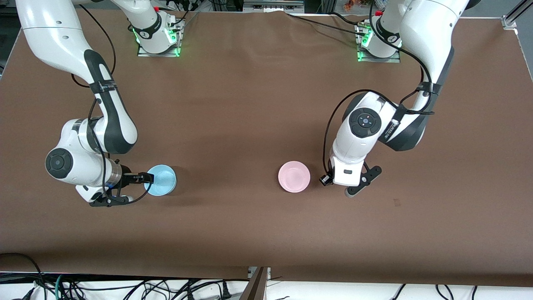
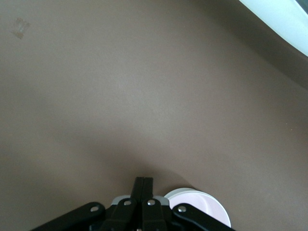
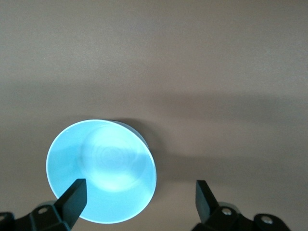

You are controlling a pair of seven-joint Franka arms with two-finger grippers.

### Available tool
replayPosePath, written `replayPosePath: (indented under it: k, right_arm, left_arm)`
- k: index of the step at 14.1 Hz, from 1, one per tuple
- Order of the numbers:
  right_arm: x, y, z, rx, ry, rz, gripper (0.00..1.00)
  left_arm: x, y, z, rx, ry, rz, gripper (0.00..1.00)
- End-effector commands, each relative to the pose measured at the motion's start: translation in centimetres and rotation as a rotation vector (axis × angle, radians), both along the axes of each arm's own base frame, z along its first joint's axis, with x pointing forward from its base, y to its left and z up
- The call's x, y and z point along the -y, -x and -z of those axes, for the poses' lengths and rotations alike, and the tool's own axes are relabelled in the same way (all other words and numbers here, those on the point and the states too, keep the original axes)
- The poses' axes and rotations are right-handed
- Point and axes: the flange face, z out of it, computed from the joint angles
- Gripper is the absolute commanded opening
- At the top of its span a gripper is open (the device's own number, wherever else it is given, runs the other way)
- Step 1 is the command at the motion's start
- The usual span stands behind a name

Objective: Stack pink and blue bowls on white bowl
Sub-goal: 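Raise the open left gripper away from the stacked bowls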

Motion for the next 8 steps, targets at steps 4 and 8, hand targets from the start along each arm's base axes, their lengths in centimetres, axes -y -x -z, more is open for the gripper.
replayPosePath:
  k: [4,8]
  right_arm:
    - [0.0,0.1,-0.7,0.008,-0.011,0.006,1.00]
    - [-0.3,0.1,-0.6,0.006,-0.011,0.001,1.00]
  left_arm:
    - [-4.6,-1.8,-6.3,-0.065,0.034,0.075,0.00]
    - [-10.7,-3.9,-10.1,-0.094,0.060,0.109,0.00]
